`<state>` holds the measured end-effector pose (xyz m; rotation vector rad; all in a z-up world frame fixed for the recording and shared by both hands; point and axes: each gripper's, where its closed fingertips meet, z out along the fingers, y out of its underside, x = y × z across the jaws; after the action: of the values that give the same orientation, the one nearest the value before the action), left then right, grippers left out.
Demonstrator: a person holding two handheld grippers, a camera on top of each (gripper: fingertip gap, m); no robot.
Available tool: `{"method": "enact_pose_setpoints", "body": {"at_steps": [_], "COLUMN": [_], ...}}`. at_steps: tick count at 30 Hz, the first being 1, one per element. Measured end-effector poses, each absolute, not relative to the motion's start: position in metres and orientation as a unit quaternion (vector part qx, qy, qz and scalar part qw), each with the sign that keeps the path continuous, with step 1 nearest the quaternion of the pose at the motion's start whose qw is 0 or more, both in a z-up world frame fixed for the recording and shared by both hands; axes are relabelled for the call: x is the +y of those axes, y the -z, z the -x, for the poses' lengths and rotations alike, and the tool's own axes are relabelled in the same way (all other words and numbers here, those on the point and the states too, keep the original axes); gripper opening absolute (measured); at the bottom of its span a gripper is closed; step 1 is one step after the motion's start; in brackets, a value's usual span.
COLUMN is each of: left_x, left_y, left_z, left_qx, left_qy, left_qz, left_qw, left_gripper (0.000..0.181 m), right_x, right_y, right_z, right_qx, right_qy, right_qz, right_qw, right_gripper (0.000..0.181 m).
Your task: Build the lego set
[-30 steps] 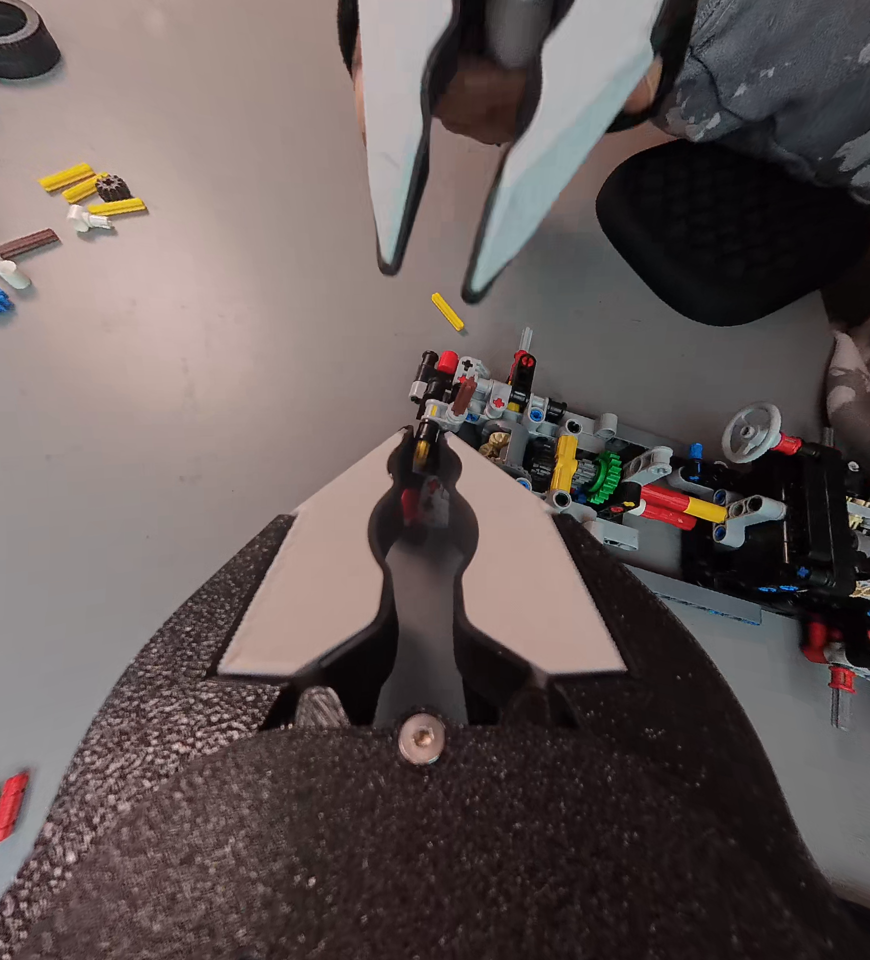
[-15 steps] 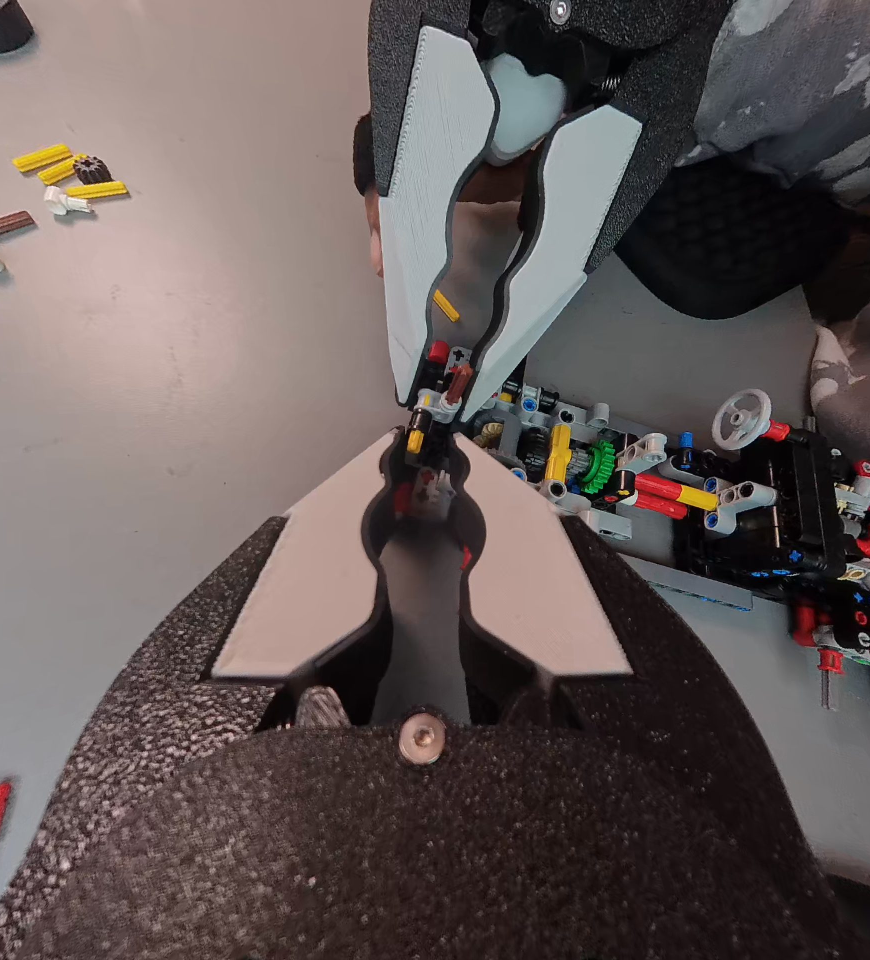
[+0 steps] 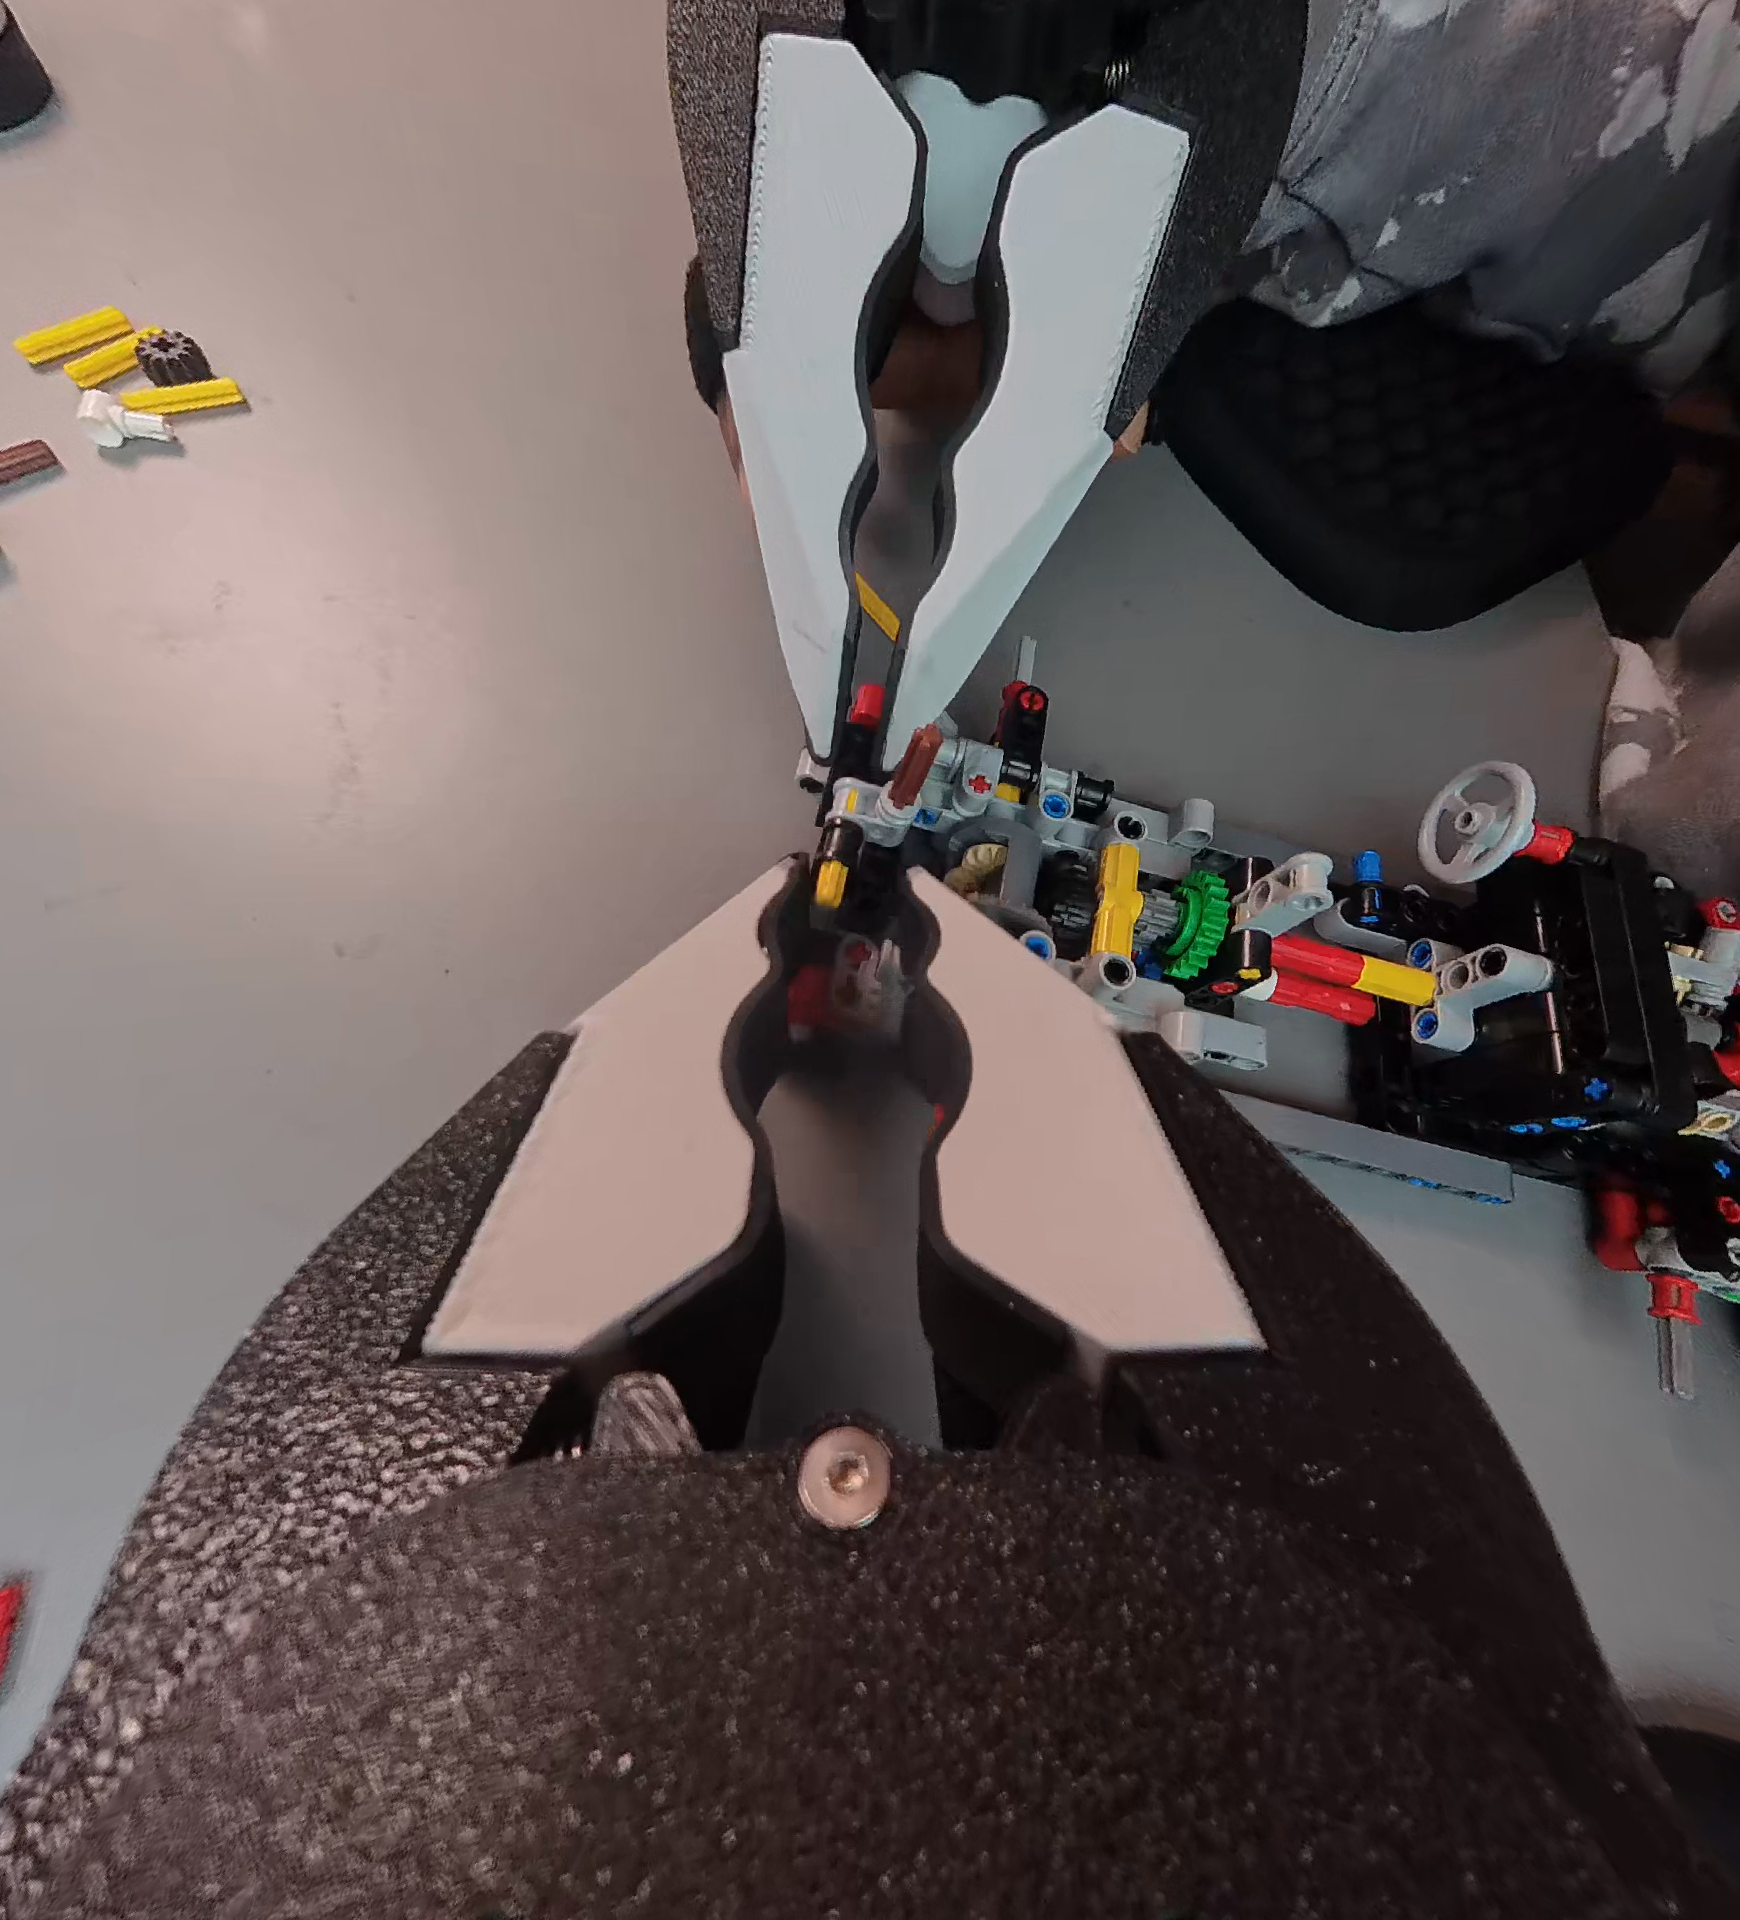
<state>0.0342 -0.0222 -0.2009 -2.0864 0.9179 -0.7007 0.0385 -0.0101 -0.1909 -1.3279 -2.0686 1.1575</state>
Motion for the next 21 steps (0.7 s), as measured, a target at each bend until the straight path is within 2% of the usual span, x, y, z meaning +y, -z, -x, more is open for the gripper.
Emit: {"method": "enact_pose_setpoints", "body": {"at_steps": [15,17,21], "left_x": [-0.024,-0.024,-0.022], "left_y": [0.201,0.201,0.201], "left_z": [-0.035,-0.035,-0.032], "left_qx": [0.353,0.354,0.344], "left_qy": [0.288,0.288,0.289], "left_qz": [0.814,0.813,0.817], "left_qw": [0.361,0.361,0.361], "left_gripper": [0.010,0.010,0.011], "right_x": [-0.001,0.027,0.026], "right_y": [0.192,0.203,0.181], "right_z": [-0.041,-0.034,-0.033], "right_qx": [-0.725,-0.698,-0.677], "right_qy": [-0.432,-0.386,-0.432], "right_qz": [0.500,0.561,0.547], "right_qw": [0.197,0.225,0.238], "right_gripper": [0.002,0.003,0.002]}}
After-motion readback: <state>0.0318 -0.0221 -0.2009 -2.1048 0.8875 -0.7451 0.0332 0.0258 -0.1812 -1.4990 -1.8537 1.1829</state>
